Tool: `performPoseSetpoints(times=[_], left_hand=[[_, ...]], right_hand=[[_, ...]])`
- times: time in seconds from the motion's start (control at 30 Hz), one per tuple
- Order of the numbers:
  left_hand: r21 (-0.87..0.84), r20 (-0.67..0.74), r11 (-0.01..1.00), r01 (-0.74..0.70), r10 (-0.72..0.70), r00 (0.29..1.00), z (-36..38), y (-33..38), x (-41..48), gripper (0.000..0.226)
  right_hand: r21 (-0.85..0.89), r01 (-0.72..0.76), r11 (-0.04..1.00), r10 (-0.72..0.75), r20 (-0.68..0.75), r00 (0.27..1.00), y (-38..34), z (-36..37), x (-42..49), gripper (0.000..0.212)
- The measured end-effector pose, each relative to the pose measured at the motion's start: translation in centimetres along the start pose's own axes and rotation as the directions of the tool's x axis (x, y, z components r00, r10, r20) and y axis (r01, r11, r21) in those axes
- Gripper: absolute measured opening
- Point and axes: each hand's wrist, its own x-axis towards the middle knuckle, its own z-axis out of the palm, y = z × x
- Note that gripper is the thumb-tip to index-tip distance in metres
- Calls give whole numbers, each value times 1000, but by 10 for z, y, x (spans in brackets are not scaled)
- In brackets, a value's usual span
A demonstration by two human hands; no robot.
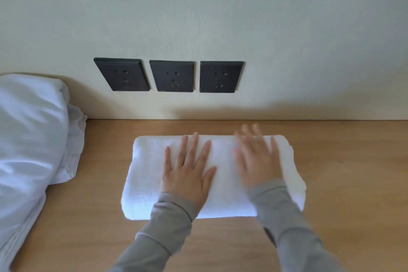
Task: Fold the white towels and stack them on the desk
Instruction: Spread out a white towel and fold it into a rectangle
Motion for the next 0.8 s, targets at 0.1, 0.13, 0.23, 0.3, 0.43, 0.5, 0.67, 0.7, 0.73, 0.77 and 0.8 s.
performPoseSetpoints(times=[0.1, 0.13, 0.23, 0.3, 0.43, 0.5, 0.67, 0.7, 0.73, 0.77, 0.8], left_hand=[[-18, 5, 999, -39, 40, 999, 14, -3, -2, 60], [-24, 13, 999, -42, 42, 999, 17, -4, -3, 60], [11, 34, 1000, -22, 22, 999, 23, -5, 2, 63], [10, 25, 999, -46, 46, 999, 25, -11, 2, 60], [45, 31, 999, -31, 29, 999, 20, -57, -12, 64], [52, 30, 998, 20, -22, 999, 20, -77, -20, 68], [-16, 74, 999, 38, -37, 997, 19, -80, -17, 75], [-24, 78, 999, 37, -35, 996, 18, -80, -17, 77], [-26, 82, 999, 33, -31, 996, 17, -80, -17, 78], [-27, 86, 999, 31, -29, 996, 17, -81, -18, 78], [-30, 90, 999, 31, -28, 995, 15, -81, -19, 78]], right_hand=[[-89, 32, 996, -17, 163, 986, -12, 21, -21, 67], [-101, 17, 995, 0, 160, 987, -8, 27, -23, 66], [-124, 26, 992, -3, 186, 983, -3, 38, -18, 66], [-123, 52, 991, -24, 217, 976, 0, 41, -15, 66], [-193, 41, 980, 3, 224, 975, 39, 31, -32, 65], [-174, 7, 985, 29, 208, 978, 52, 28, -41, 66], [-81, 12, 997, 3, 192, 981, 53, 30, -37, 64], [-74, 13, 997, 1, 191, 982, 53, 30, -36, 64], [-72, 10, 997, 4, 194, 981, 54, 29, -37, 64], [-78, 7, 997, 9, 196, 981, 55, 29, -37, 63], [-90, 5, 996, 13, 200, 980, 55, 30, -38, 62]])
